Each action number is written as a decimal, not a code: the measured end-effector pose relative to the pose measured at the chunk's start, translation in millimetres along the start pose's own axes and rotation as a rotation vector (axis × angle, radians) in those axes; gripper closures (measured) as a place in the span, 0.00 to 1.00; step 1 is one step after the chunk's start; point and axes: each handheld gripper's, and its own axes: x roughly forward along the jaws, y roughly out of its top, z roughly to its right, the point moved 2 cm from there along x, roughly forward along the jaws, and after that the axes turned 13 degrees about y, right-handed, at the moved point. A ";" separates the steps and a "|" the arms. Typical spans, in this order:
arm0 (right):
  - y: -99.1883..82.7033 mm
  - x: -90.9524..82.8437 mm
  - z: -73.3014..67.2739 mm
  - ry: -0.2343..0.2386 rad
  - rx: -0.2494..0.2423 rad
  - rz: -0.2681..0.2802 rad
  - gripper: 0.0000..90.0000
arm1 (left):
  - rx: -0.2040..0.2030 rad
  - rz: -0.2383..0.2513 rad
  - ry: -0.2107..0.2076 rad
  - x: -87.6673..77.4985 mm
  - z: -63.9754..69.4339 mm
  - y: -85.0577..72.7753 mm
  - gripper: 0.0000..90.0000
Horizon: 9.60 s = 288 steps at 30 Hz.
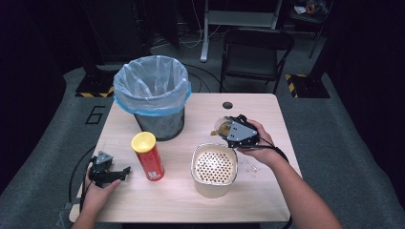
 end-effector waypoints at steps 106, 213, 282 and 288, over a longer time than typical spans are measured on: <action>42.4 -6.4 -91.5 -0.286 -1.099 -0.409 0.40 | -0.001 0.000 0.000 0.0 0.1 0.0 0.13; 219.2 104.9 123.7 0.040 0.702 0.257 0.09 | 0.019 0.005 -0.017 -1.1 3.3 0.0 0.13; -3.8 -47.8 23.7 -0.075 0.741 0.117 0.23 | 0.120 0.155 -0.352 -52.0 80.5 46.7 0.13; -25.1 -55.8 7.1 -0.088 0.782 0.123 0.23 | 0.096 0.158 -0.349 -47.7 81.6 48.0 0.13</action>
